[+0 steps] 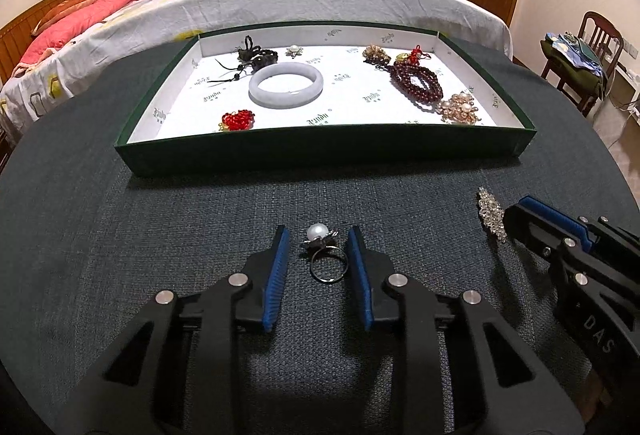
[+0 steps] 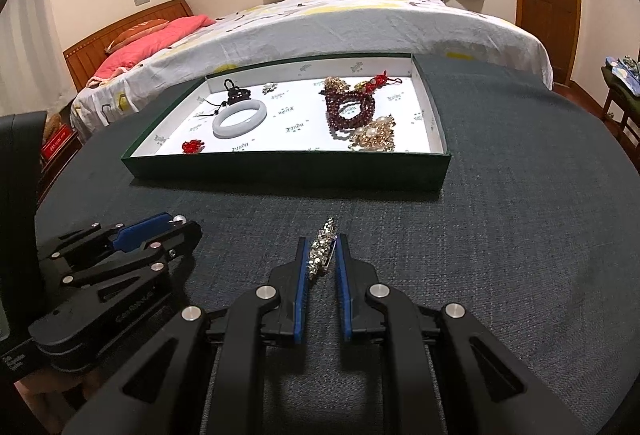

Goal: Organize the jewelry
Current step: 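Grasp the pearl ring with the left tool while the right tool holds the brooch, then carry the pearl ring and rhinestone brooch into the box and open both tools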

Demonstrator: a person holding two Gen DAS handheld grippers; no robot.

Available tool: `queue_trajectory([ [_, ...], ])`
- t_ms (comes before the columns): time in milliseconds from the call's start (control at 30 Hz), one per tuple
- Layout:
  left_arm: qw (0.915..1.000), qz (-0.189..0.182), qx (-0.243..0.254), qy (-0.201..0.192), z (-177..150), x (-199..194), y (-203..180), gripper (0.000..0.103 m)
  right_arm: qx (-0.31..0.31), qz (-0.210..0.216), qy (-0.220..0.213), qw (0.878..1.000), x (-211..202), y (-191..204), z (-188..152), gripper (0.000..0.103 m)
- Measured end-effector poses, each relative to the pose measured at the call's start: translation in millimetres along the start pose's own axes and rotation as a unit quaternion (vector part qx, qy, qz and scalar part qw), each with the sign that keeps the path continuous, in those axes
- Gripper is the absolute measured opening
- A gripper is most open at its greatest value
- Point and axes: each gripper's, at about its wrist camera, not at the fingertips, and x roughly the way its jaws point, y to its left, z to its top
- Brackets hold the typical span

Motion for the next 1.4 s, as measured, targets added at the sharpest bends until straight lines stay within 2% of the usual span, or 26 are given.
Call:
queue_trajectory([
  [267, 1.0000, -0.002, 0.001, 0.000, 0, 0, -1, 0.029, 0.014, 0.007, 0.016, 1.000, 7, -3, -1, 0.015],
  [400, 1.0000, -0.006, -0.001, 0.000, 0, 0, 0, 0.029, 0.010, 0.004, 0.015, 1.000, 8, 0, 0, 0.033],
  [700, 1.0000, -0.009, -0.003, 0.000, 1, 1, 2, 0.028, -0.004, -0.004, 0.035, 0.999, 20, 8, 4, 0.033],
  [767, 0.9999, -0.010, -0.004, 0.000, 1, 1, 2, 0.028, -0.011, -0.009, 0.037, 0.999, 20, 10, 4, 0.032],
  [800, 0.9999, -0.010, -0.004, 0.000, 1, 0, 2, 0.028, -0.015, -0.010, 0.037, 0.999, 20, 11, 3, 0.027],
  [833, 0.9999, -0.011, -0.005, 0.000, 1, 0, 3, 0.027, -0.015, -0.007, 0.039, 0.999, 21, 11, 3, 0.016],
  [867, 0.9999, -0.012, -0.006, 0.000, 1, 0, 3, 0.027, -0.013, -0.005, 0.039, 0.999, 21, 10, 3, 0.014],
  [933, 0.9999, -0.013, -0.006, 0.000, 1, 1, 4, 0.023, -0.007, 0.000, 0.038, 0.999, 20, 8, 2, 0.013],
  [1400, 0.9996, -0.023, -0.013, -0.004, 0, -2, 12, 0.023, -0.007, 0.007, 0.013, 1.000, 10, 11, 3, 0.013],
])
